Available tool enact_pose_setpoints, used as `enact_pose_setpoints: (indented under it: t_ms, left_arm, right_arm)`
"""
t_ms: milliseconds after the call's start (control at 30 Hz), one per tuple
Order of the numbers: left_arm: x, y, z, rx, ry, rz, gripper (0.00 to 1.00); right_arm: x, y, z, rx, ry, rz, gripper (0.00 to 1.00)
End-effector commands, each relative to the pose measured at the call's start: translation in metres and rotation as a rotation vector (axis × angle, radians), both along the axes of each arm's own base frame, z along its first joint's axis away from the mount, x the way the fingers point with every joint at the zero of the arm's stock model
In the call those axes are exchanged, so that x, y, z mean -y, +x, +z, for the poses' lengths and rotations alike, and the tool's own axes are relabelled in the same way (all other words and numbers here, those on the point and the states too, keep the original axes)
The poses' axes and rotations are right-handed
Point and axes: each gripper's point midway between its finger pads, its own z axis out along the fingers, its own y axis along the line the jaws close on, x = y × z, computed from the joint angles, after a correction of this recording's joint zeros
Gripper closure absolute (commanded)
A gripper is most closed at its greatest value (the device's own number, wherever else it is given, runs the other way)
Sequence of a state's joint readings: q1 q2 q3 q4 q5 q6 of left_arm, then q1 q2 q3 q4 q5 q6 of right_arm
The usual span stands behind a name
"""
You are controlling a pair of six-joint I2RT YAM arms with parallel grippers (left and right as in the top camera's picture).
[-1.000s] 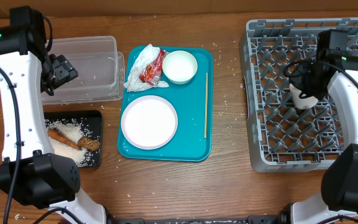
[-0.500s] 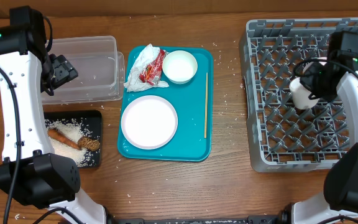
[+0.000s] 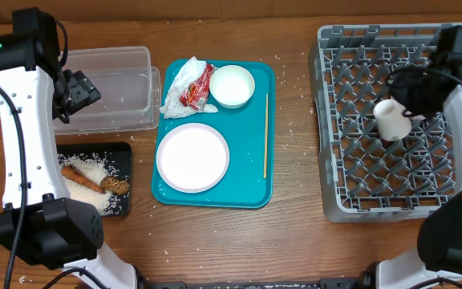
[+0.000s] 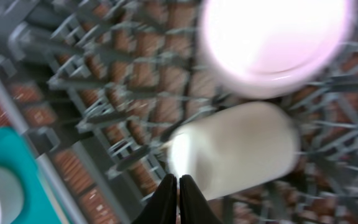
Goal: Sort waste into correct bins and load items into the dishwasher
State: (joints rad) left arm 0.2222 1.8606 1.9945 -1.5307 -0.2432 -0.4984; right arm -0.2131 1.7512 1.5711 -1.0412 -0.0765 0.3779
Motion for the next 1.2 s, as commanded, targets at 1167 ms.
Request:
enact_pose_setpoints:
  t_ms: [1167]
  left_arm:
    - [0.003, 0.001, 0.010, 0.031, 0.007, -0.011, 0.00]
  right_arm:
    - [0.034, -0.005, -0.007, -0.138, -0.220, -0.135, 0.89]
